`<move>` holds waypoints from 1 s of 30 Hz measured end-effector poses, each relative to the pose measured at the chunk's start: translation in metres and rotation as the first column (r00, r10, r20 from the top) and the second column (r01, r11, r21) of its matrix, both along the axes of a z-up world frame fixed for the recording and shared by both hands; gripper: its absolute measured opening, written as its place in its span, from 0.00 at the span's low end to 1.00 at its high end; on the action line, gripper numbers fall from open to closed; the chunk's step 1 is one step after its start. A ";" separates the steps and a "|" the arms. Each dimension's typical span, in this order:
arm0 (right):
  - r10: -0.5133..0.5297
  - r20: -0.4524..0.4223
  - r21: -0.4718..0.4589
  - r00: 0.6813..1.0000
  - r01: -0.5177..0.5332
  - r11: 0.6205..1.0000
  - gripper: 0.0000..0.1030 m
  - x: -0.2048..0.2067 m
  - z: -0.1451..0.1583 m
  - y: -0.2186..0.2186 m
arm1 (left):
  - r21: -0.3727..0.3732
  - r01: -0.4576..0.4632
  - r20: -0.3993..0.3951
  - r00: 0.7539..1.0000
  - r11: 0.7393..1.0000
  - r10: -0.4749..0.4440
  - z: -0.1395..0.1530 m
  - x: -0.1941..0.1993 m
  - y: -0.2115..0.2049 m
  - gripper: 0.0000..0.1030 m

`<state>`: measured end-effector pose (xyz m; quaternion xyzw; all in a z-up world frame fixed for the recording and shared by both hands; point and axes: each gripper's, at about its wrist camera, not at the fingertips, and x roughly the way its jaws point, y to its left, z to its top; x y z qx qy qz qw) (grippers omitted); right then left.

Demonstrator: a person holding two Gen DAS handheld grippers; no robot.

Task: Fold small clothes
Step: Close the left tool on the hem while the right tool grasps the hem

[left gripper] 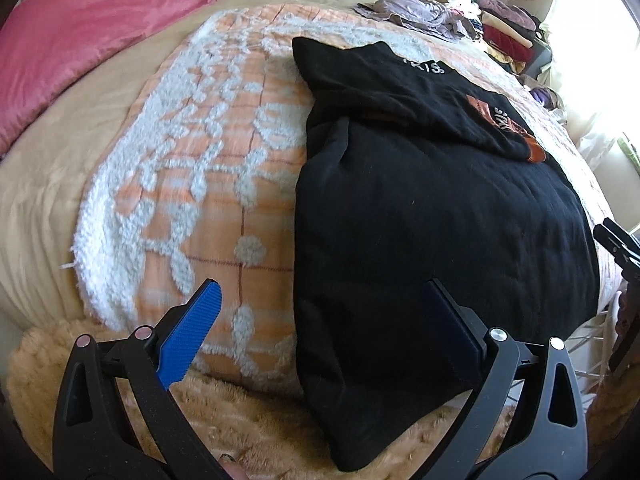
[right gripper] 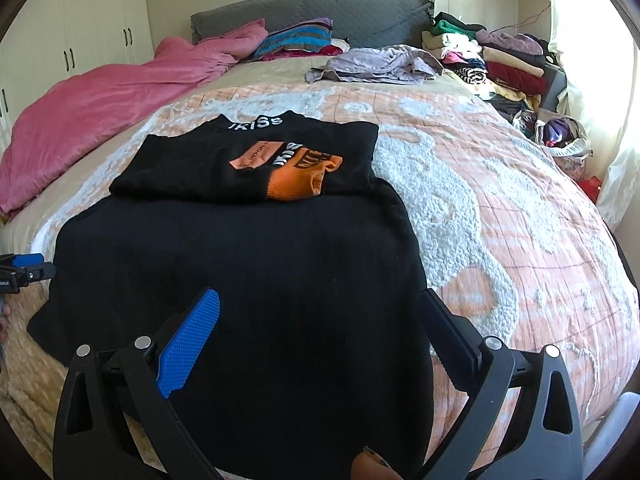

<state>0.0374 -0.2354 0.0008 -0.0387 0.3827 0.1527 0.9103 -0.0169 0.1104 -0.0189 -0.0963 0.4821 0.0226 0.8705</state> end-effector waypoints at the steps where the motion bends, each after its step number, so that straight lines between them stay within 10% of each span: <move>1: -0.001 -0.003 0.000 1.000 0.001 1.000 0.95 -0.001 -0.001 -0.001 | -0.004 0.000 -0.004 1.000 1.000 0.000 -0.001 -0.001 0.001 0.91; 12: -0.001 -0.020 -0.021 1.000 0.001 1.000 0.95 -0.009 -0.005 -0.007 | -0.096 0.066 -0.080 0.994 0.993 -0.073 -0.018 -0.010 0.001 0.88; 30: -0.011 -0.117 -0.047 0.993 0.006 0.999 0.95 -0.031 -0.024 -0.029 | -0.081 0.174 -0.173 0.967 0.981 -0.186 -0.034 -0.017 -0.015 0.42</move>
